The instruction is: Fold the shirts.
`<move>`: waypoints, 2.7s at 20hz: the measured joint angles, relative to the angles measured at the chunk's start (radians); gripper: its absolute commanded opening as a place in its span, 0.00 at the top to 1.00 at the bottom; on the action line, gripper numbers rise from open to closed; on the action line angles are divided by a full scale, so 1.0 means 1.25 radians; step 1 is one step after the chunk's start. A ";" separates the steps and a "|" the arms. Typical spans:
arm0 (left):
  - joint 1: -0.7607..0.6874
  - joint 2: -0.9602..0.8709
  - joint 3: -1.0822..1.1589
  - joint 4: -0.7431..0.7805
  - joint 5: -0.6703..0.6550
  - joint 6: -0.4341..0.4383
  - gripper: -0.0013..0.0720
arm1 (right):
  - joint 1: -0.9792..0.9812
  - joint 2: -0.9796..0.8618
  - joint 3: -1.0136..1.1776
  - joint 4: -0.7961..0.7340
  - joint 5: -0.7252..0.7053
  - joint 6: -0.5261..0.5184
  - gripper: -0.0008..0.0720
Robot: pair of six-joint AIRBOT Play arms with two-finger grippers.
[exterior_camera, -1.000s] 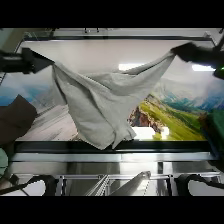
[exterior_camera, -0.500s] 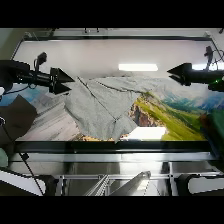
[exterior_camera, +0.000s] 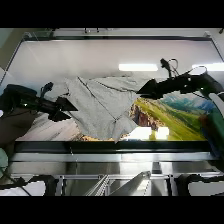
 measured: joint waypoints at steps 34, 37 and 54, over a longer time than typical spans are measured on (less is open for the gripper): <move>-0.190 -0.058 -0.003 0.085 -0.048 -0.084 0.95 | -0.041 -0.116 0.037 -0.099 -0.099 0.088 0.23; -0.064 0.006 0.002 0.197 -0.007 -0.090 0.95 | -0.078 -0.116 0.044 -0.077 -0.145 0.085 0.23; 0.121 0.057 0.005 0.287 0.019 -0.041 0.95 | -0.176 -0.149 0.038 -0.247 -0.060 0.168 0.33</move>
